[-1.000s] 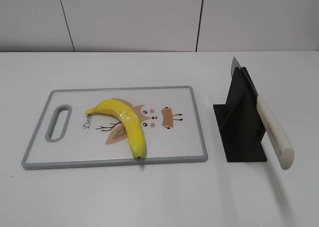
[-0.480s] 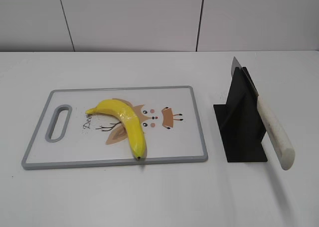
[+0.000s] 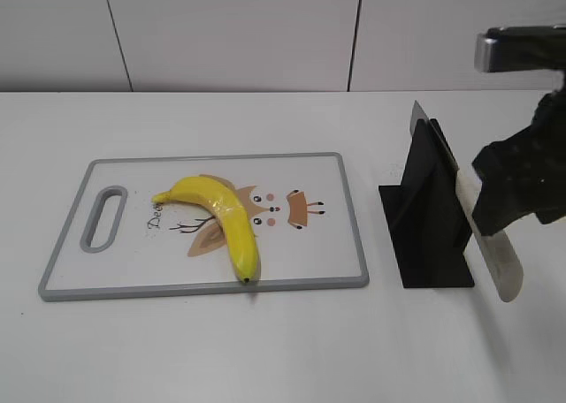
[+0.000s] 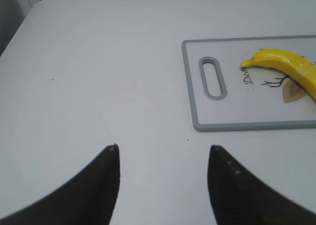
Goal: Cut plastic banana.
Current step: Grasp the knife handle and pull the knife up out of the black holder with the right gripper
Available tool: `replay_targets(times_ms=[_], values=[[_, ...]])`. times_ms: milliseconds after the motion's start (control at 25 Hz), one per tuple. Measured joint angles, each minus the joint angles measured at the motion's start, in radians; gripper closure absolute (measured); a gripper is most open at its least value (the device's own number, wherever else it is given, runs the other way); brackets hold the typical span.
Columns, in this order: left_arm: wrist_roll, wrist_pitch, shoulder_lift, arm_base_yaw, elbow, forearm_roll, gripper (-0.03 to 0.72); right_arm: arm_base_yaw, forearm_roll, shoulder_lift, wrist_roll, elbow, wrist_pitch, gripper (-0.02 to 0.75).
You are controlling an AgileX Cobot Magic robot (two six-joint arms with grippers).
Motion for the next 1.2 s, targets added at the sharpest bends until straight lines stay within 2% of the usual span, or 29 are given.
replay_targets(times_ms=[360,440,800,1200], values=[[0.0,0.0,0.0,0.0,0.0,0.0,0.155,0.0,0.016,0.176,0.069,0.0,-0.02,0.25],[0.0,0.0,0.0,0.0,0.0,0.0,0.155,0.0,0.018,0.186,0.079,-0.001,-0.02,0.286],[0.0,0.0,0.0,0.0,0.0,0.0,0.155,0.0,0.064,0.188,0.161,-0.001,-0.019,0.548],[0.0,0.0,0.0,0.0,0.0,0.0,0.155,0.0,0.061,0.185,0.181,-0.001,-0.013,0.559]])
